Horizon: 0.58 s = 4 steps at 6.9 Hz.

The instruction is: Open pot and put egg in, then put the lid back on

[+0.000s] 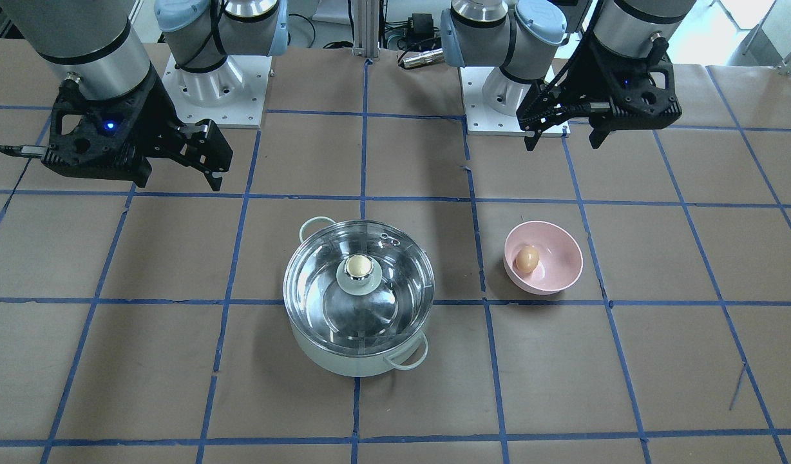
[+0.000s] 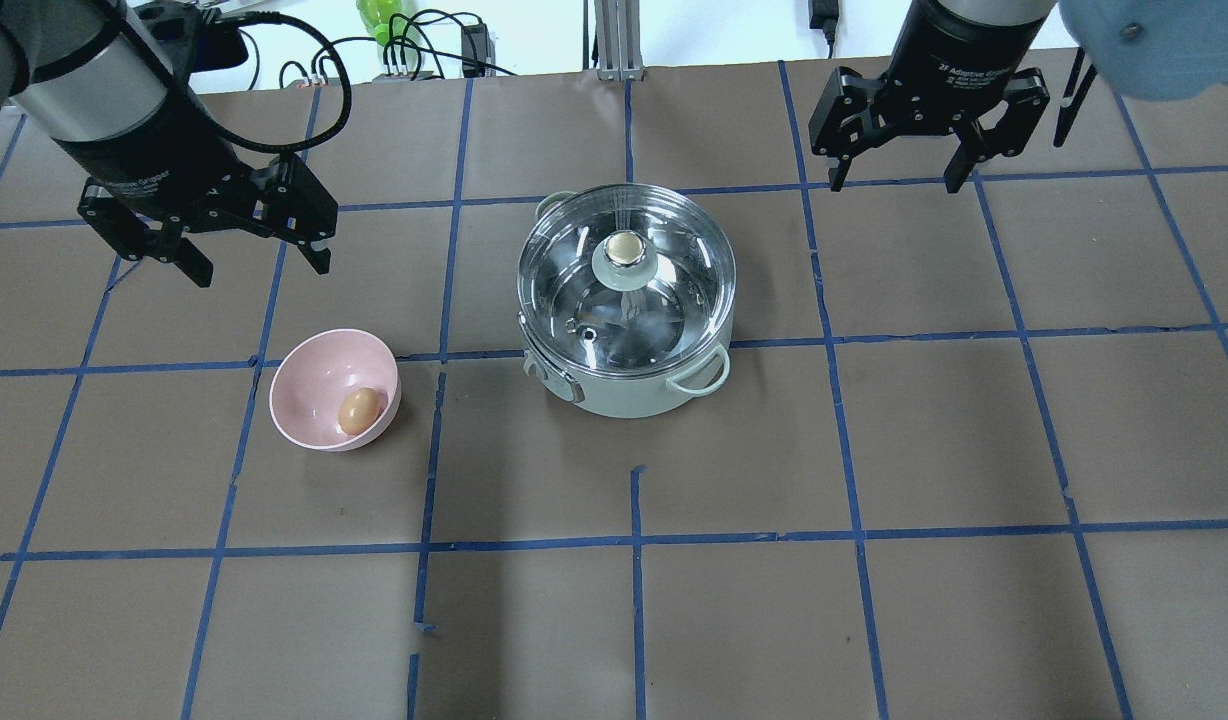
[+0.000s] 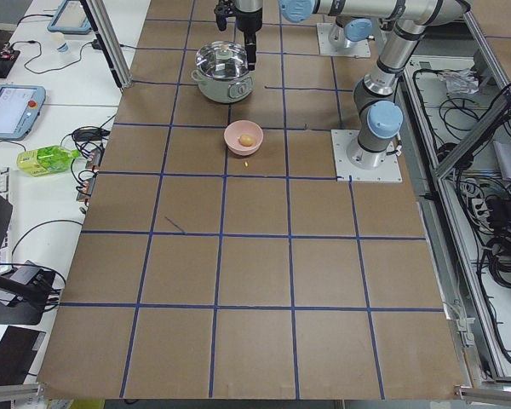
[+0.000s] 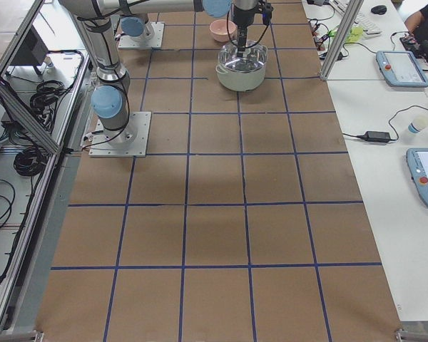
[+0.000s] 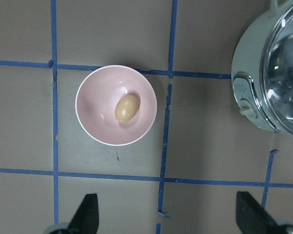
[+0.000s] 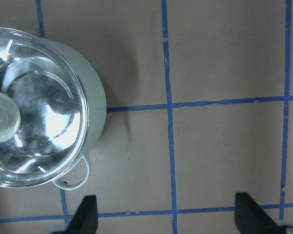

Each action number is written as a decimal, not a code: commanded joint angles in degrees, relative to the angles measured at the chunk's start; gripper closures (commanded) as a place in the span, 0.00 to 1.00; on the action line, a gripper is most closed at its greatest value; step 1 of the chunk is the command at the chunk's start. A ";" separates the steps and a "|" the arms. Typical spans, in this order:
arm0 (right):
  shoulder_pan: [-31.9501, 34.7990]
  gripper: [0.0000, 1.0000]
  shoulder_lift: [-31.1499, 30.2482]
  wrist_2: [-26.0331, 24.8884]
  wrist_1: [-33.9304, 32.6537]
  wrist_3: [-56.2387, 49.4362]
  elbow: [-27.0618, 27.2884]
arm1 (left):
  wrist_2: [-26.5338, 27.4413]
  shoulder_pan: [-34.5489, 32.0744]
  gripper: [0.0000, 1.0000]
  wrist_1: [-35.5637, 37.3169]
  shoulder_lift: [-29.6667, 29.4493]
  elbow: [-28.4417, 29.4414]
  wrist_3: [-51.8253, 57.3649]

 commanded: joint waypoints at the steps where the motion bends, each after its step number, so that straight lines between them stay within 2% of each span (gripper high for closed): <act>1: 0.00 0.00 0.04 -0.01 0.43 0.02 0.00 | -0.08 0.00 0.00 0.00 0.00 -0.09 0.06; 4: 0.17 0.00 0.21 0.08 0.17 0.54 -0.18 | -0.08 0.00 0.00 -0.35 0.70 -0.96 0.68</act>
